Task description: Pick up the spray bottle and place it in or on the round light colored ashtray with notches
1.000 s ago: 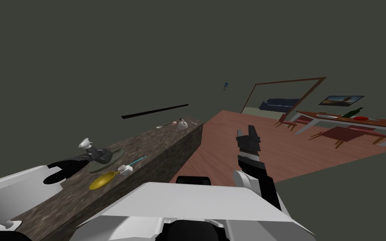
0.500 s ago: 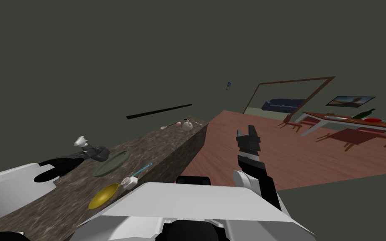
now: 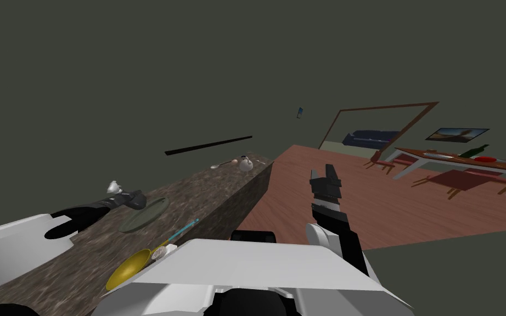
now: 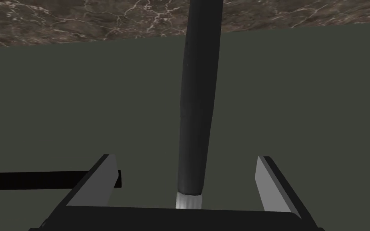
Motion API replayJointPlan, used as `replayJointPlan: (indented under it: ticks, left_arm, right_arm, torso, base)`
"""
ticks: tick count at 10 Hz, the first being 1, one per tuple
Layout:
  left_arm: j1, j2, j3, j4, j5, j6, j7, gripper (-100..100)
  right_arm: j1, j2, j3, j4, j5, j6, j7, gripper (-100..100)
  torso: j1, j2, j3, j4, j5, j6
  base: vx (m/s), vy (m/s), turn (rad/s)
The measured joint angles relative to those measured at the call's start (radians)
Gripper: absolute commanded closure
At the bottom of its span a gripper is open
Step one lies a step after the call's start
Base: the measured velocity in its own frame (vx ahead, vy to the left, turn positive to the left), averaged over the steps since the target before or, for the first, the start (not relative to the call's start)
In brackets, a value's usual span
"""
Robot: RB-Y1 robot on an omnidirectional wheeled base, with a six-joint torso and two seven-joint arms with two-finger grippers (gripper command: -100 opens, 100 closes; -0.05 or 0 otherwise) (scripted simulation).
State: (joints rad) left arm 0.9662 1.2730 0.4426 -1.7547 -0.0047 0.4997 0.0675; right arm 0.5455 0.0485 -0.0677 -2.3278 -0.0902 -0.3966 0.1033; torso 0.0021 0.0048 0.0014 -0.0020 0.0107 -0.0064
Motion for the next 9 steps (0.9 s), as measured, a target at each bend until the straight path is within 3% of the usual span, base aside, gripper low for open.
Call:
replayJointPlan:
  ticks: [1,6,9]
  left_arm:
    - [0.000,0.000,0.000,0.000,0.000,0.000,0.000,-100]
    - [0.061,0.094,0.070,-0.078,0.053,0.060,0.025,-100]
    - [0.117,0.155,0.130,-0.131,0.092,0.094,0.038,-100]
  right_arm:
    - [0.000,0.000,0.000,0.000,0.000,0.000,0.000,0]
    - [0.000,0.000,0.000,0.000,0.000,0.000,0.000,0]
    - [0.000,0.000,0.000,0.000,0.000,0.000,0.000,0]
  torso:
    - [0.000,0.000,0.000,0.000,0.000,0.000]
    - [0.000,0.000,0.000,0.000,0.000,0.000]
    - [-0.001,-0.001,0.000,0.000,0.000,0.000]
  base:
    - [0.005,0.024,0.153]
    - [0.006,0.013,0.064]
    - [0.009,-0.012,0.069]
